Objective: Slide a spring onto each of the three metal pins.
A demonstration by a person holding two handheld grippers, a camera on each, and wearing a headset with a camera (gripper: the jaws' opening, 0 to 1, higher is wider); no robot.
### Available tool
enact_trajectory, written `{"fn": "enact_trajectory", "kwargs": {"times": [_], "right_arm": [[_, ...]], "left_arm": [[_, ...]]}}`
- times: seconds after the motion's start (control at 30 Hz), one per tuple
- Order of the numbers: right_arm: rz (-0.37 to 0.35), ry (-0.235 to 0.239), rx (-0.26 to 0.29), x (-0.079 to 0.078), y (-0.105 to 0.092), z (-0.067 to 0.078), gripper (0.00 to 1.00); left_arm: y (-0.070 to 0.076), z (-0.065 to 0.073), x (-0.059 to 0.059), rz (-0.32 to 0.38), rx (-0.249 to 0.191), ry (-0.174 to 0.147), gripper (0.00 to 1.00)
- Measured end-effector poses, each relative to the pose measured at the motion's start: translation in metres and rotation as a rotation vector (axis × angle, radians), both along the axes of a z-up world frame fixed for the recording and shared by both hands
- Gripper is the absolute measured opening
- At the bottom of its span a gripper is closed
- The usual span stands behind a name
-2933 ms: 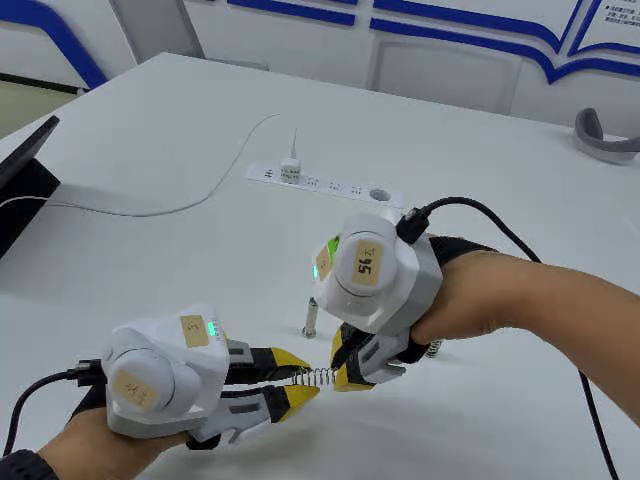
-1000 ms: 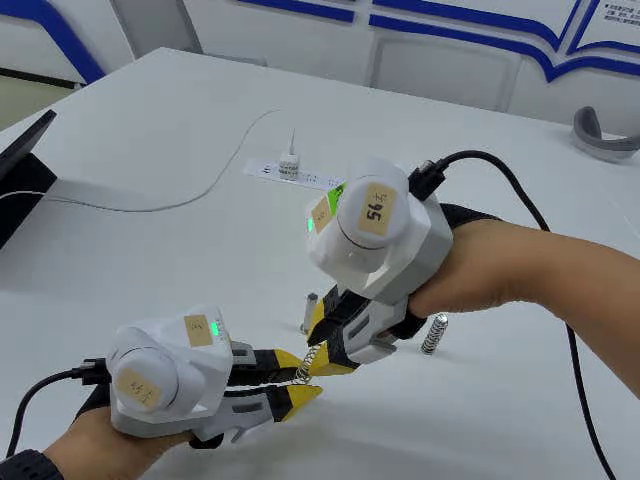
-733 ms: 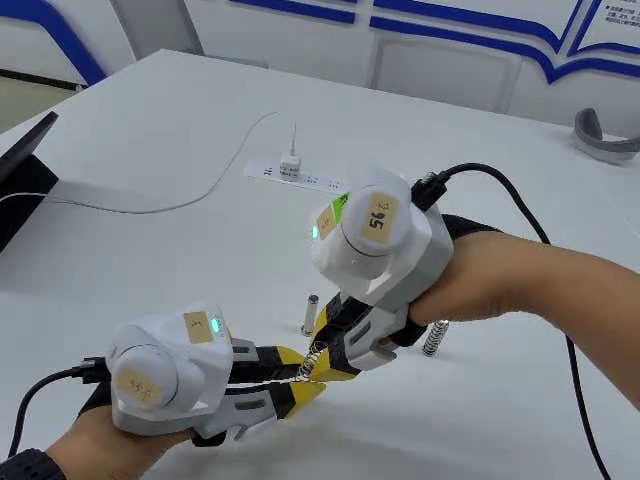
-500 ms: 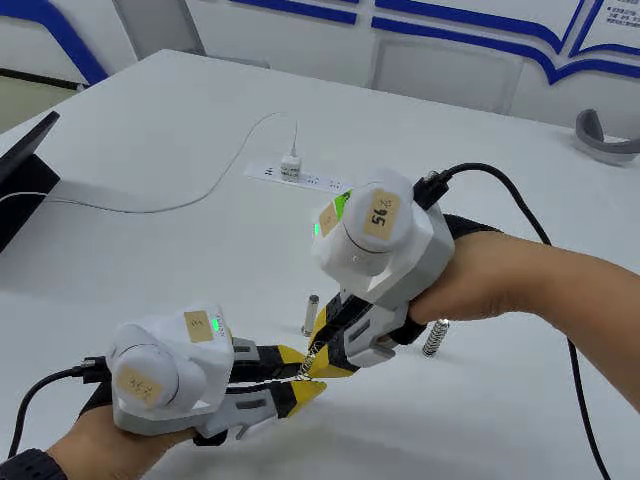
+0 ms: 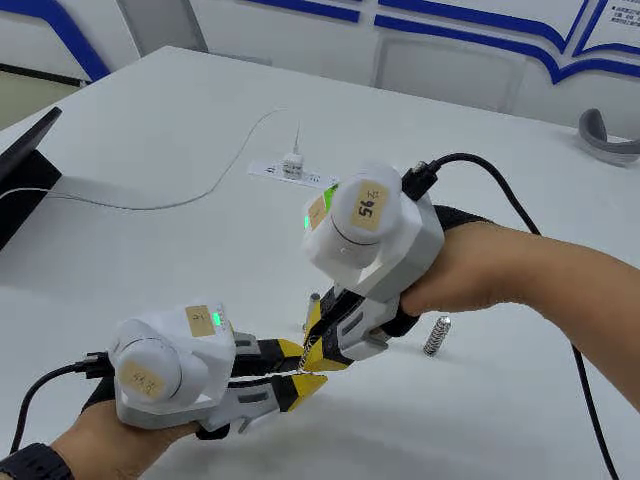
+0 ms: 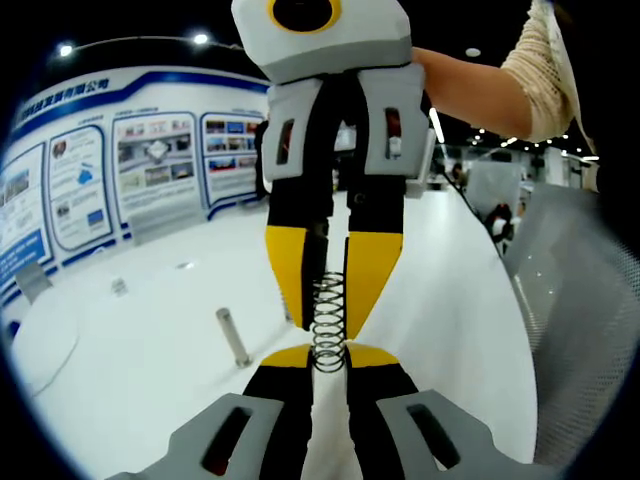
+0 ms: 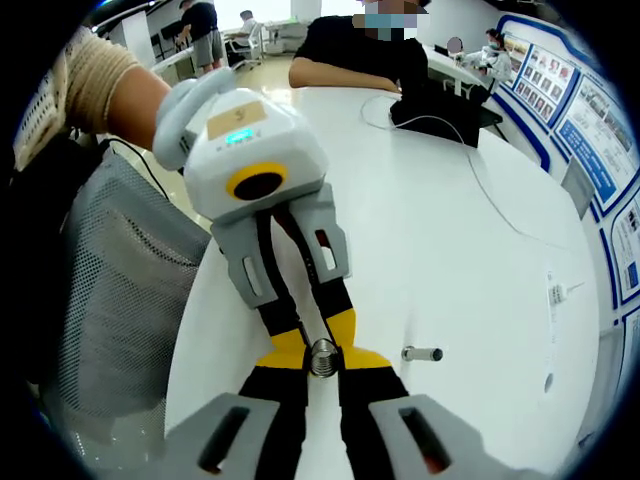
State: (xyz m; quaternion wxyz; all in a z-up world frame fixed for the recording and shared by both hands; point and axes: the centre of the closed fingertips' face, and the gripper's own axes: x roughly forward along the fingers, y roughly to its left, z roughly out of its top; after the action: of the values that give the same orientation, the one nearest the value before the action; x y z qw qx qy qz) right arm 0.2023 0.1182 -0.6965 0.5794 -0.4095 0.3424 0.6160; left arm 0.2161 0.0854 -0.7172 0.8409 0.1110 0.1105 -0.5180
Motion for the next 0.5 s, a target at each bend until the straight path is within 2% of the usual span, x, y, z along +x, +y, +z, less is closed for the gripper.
{"fn": "enact_trajectory", "kwargs": {"times": [0.5], "right_arm": [[-0.011,-0.023,-0.017,0.01,-0.005,0.002,0.12]], "left_arm": [[0.011,-0.004,0.008,0.044,-0.001,0.01,0.27]]}}
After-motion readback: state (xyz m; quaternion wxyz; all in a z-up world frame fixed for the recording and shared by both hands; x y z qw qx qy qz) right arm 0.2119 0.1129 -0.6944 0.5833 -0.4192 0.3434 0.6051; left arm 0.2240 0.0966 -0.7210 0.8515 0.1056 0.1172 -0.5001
